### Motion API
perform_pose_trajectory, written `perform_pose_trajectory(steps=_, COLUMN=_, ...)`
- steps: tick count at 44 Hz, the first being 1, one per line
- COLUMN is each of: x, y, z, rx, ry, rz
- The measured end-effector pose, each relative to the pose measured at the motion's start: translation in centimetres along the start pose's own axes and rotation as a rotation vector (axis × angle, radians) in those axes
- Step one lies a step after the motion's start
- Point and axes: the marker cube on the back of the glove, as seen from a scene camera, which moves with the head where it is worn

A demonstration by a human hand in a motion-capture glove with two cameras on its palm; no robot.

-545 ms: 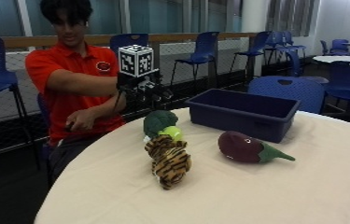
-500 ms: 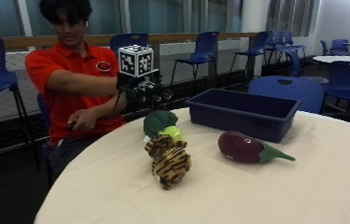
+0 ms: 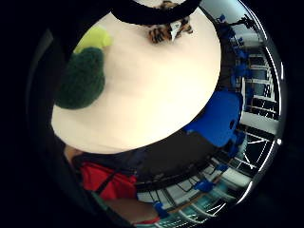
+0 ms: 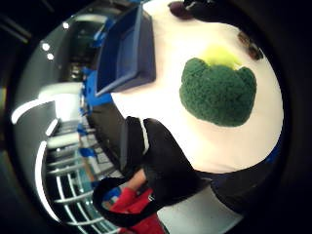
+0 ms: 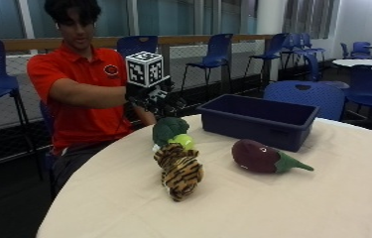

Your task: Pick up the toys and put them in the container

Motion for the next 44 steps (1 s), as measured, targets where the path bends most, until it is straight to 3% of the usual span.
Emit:
perform_pose_trajectory(steps=16, x=-3.3, y=-1.4, z=1.4, rx=-0.023, ry=-0.008, rz=-0.099)
perform_pose_trajectory(steps=31, x=-2.3, y=-4.7, z=8.7, rx=-0.248, ry=0.105, rz=0.021)
perform_pose_trajectory(steps=44, x=-2.9, y=-4.9, z=8.9, rx=-0.089, ry=0.122, rz=-0.019)
